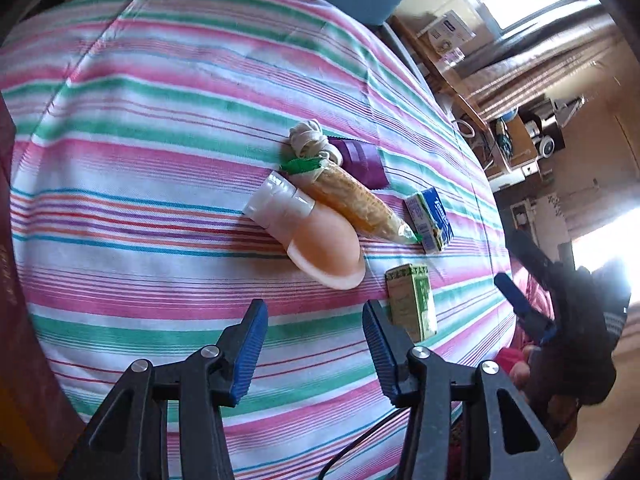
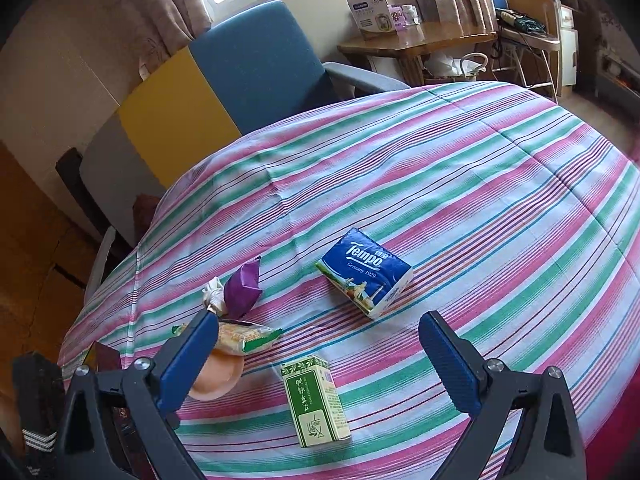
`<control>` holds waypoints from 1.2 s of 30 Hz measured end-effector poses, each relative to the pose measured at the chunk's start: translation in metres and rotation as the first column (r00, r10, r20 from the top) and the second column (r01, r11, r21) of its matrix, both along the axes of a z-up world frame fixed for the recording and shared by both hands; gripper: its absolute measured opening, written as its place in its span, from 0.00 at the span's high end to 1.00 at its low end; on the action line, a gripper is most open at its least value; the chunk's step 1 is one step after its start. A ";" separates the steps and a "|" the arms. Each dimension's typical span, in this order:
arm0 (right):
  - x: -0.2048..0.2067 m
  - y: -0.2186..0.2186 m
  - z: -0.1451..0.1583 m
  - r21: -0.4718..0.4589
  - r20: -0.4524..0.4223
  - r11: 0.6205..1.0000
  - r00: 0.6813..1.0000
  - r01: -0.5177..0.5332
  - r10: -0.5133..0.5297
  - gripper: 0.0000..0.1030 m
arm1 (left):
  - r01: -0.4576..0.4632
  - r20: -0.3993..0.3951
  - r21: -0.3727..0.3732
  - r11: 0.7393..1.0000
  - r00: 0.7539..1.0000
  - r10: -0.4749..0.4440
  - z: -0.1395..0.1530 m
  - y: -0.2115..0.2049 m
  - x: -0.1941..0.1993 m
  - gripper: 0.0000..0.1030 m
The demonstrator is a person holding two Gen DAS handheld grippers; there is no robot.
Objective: Organize objects
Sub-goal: 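Move the left tool to the peach silicone cup and grasp it, then carry the peach cup into the tray with the left tool while the right tool grasps the green tea box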
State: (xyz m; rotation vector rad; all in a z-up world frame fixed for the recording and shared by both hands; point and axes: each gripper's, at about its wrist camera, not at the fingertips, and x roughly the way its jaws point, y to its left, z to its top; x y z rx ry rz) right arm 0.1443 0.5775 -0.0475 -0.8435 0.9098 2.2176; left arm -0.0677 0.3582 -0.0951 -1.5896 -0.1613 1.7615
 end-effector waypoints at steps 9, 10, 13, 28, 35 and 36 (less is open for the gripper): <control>-0.003 0.000 -0.004 -0.022 -0.002 1.000 1.000 -0.018 0.018 0.02 | -0.088 0.032 0.054 0.995 0.996 0.087 -0.017 0.025 -0.009 0.43; -0.004 0.000 -0.004 -0.022 -0.003 1.000 1.000 -0.021 0.021 0.02 | -0.092 0.031 0.034 0.995 0.995 0.091 -0.022 0.030 -0.010 0.42; -0.004 -0.001 -0.004 -0.020 -0.004 0.999 1.000 -0.027 0.027 0.02 | -0.109 0.019 0.038 0.993 0.994 0.108 -0.027 0.037 -0.013 0.41; -0.012 -0.003 -0.009 0.000 0.040 0.998 0.998 -0.056 0.056 0.02 | -0.001 -0.155 -0.033 0.999 0.988 -0.005 -0.016 0.033 -0.004 0.57; -0.022 -0.008 -0.017 -0.007 0.099 0.996 0.991 -0.093 0.094 0.13 | 0.045 -0.246 -0.049 0.998 0.968 -0.056 0.006 -0.003 0.021 0.57; -0.024 -0.009 -0.020 -0.012 0.112 0.994 0.988 -0.106 0.106 0.22 | 0.054 -0.256 -0.049 0.997 0.964 -0.065 0.010 -0.007 0.025 0.57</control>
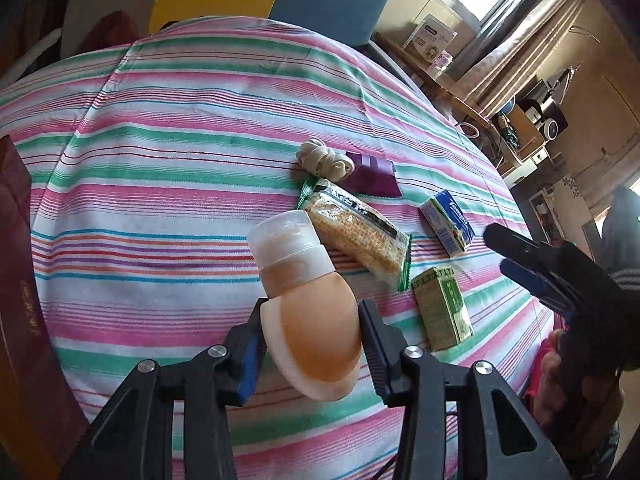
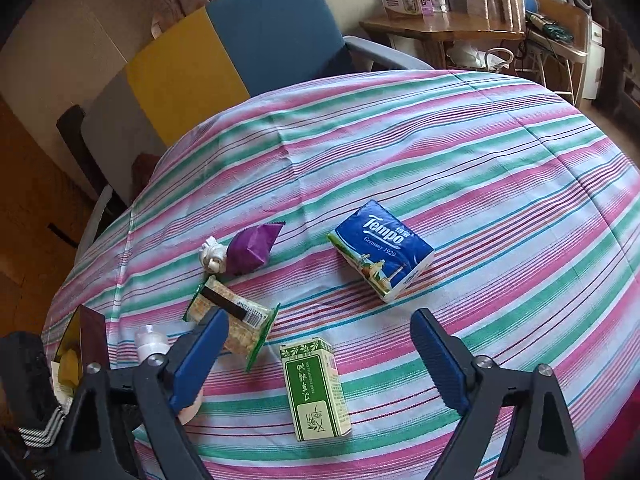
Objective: Organize objects
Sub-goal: 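Carry the peach cup into the tray with the left tool while the right tool grasps the green tea box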
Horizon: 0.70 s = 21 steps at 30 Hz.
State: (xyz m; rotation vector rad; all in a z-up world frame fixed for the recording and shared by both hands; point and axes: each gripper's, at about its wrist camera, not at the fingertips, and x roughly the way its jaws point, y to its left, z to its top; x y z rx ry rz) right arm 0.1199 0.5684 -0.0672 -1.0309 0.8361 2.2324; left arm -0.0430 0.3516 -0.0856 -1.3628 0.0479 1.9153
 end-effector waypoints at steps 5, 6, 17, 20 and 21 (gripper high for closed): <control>-0.013 -0.011 -0.012 -0.007 0.082 0.998 0.994 -0.068 0.068 0.40 | 0.032 -0.046 0.012 0.999 0.998 -0.031 0.018 -0.022 0.017 0.57; -0.015 -0.013 -0.014 -0.008 0.092 0.996 0.992 -0.085 0.085 0.40 | 0.034 -0.052 0.015 0.999 0.998 -0.033 0.021 -0.025 0.020 0.57; -0.033 -0.027 -0.036 0.027 0.256 0.987 0.956 -0.156 0.144 0.47 | 0.010 -0.110 0.053 0.999 0.994 -0.004 0.059 -0.082 0.031 0.57; -0.036 -0.032 -0.047 0.065 0.349 0.984 0.927 -0.168 0.135 0.70 | -0.004 -0.123 0.061 0.998 0.992 0.012 0.068 -0.110 0.032 0.57; -0.036 -0.033 -0.046 0.081 0.356 0.981 0.924 -0.177 0.138 0.70 | -0.013 -0.125 0.061 0.998 0.992 0.021 0.070 -0.120 0.031 0.57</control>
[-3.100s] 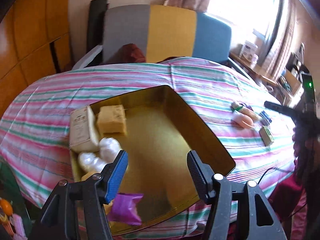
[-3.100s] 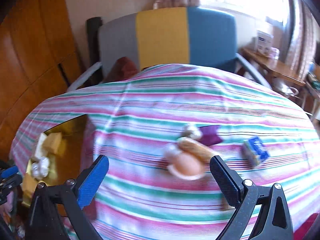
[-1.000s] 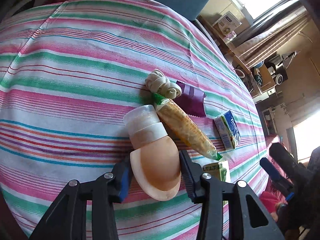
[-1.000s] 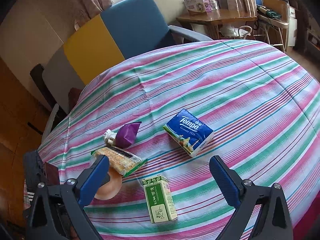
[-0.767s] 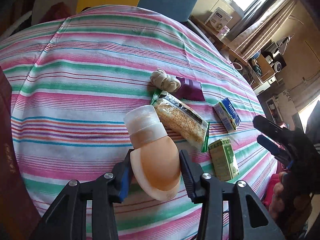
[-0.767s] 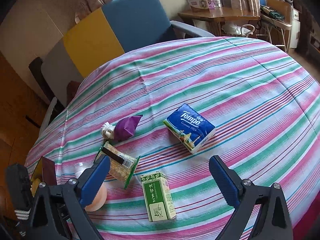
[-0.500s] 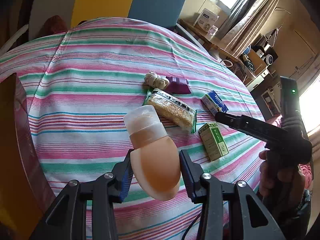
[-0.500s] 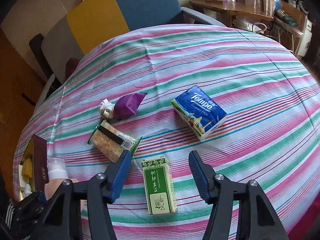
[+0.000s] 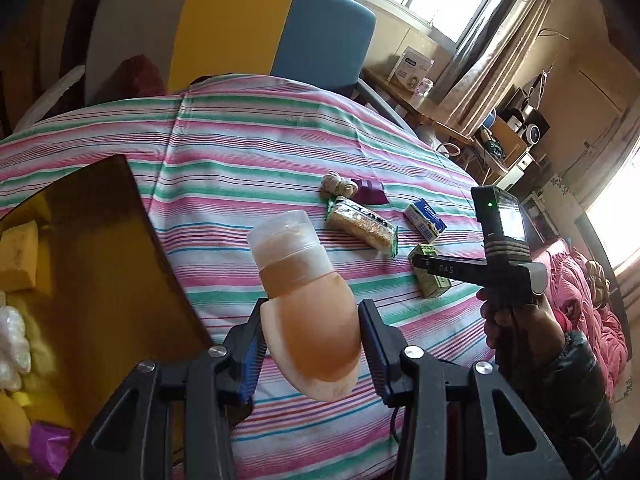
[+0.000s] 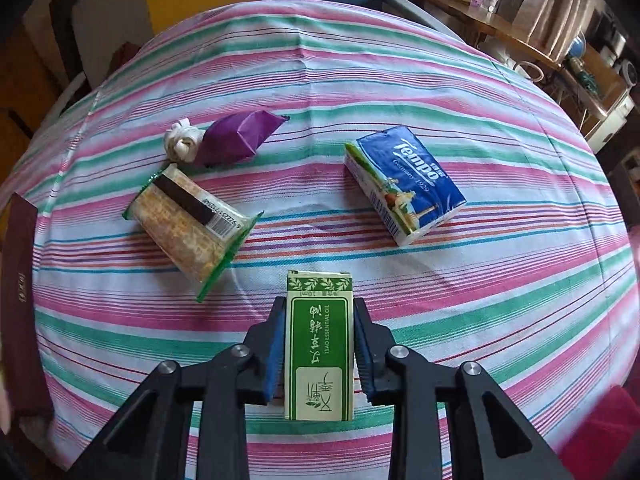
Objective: Organize objects
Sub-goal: 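Carry the peach cup into the tray with the left tool while the right tool grasps the green tea box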
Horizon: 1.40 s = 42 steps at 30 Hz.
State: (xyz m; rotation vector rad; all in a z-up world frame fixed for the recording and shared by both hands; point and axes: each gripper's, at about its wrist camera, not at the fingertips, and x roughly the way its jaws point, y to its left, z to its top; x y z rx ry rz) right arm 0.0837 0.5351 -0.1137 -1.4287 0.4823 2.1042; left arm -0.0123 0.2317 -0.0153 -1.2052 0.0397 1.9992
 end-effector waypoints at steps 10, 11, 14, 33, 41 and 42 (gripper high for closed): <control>-0.005 -0.008 0.000 0.043 0.014 0.998 0.999 -0.044 0.043 0.70 | -0.153 0.031 -0.108 0.982 0.987 0.157 -0.013 -0.127 -0.049 0.57; -0.005 -0.009 0.000 0.044 0.014 0.998 0.999 -0.046 0.045 0.70 | -0.168 0.042 -0.119 0.978 0.984 0.174 -0.017 -0.135 -0.056 0.57; -0.006 -0.012 0.000 0.047 0.013 0.997 0.998 -0.059 0.058 0.70 | -0.204 0.086 -0.128 0.971 0.973 0.216 -0.030 -0.155 -0.076 0.57; -0.006 -0.018 0.003 0.053 0.021 0.996 0.997 -0.075 0.074 0.70 | -0.207 0.098 -0.281 0.937 0.965 0.243 -0.073 -0.158 -0.126 0.51; -0.005 -0.015 0.003 0.052 0.019 0.997 0.998 -0.063 0.062 0.70 | -0.216 0.046 -0.273 0.937 0.970 0.237 -0.050 -0.166 -0.110 0.43; -0.005 -0.014 0.003 0.053 0.019 0.997 0.998 -0.060 0.059 0.70 | -0.222 0.041 -0.268 0.937 0.970 0.241 -0.047 -0.168 -0.108 0.43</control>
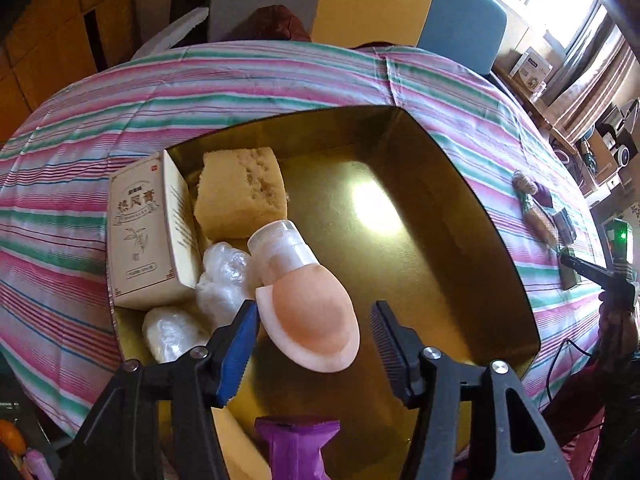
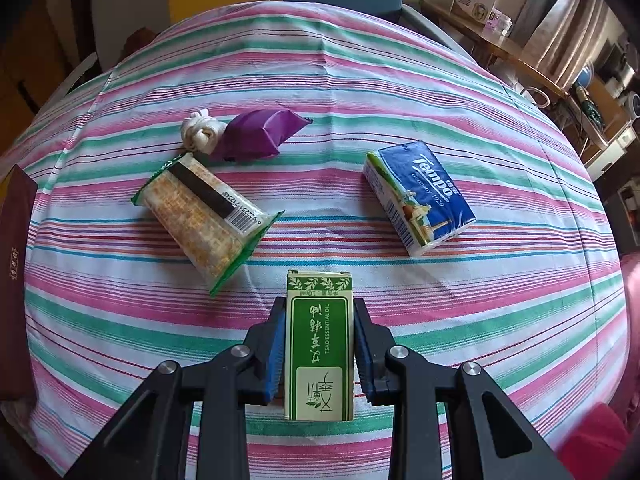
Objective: Organize objects
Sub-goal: 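Carry the peach cup into the tray with the left tool while the right tool grasps the green tea box, then lower the green tea box into the tray and open the right tool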
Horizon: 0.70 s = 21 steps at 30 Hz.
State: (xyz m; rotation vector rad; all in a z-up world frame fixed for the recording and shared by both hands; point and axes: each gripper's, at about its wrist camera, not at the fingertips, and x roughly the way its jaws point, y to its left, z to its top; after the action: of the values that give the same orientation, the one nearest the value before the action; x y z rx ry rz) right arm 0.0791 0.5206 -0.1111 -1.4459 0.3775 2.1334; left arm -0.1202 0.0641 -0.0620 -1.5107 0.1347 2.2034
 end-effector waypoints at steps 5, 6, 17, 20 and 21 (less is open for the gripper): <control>0.001 0.003 0.002 0.007 -0.011 1.000 1.000 0.010 -0.010 0.70 | -0.055 -0.080 0.034 0.998 0.995 0.058 0.025 -0.013 0.013 0.43; 0.002 0.004 0.004 0.012 -0.022 1.000 1.000 0.017 -0.017 0.70 | -0.066 -0.105 0.041 0.997 0.992 0.070 0.031 -0.016 0.018 0.43; 0.000 -0.015 0.055 0.018 -0.176 1.000 0.984 -0.013 0.016 0.70 | -0.126 -0.248 0.112 0.986 0.957 0.150 0.058 -0.042 0.057 0.43; -0.014 -0.066 0.091 0.044 -0.245 0.989 0.958 -0.141 0.148 0.70 | -0.152 -0.255 0.122 0.981 0.950 0.179 0.056 -0.047 0.059 0.43; -0.021 -0.088 0.104 0.052 -0.270 0.979 0.941 -0.199 0.206 0.70 | -0.159 -0.251 0.126 0.979 0.950 0.187 0.055 -0.049 0.059 0.43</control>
State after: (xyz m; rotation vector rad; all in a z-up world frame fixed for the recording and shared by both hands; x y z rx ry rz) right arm 0.0585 0.4328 -0.0074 -1.2217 0.3131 2.5064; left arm -0.0611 0.0150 -0.0066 -1.2109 -0.0313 2.5025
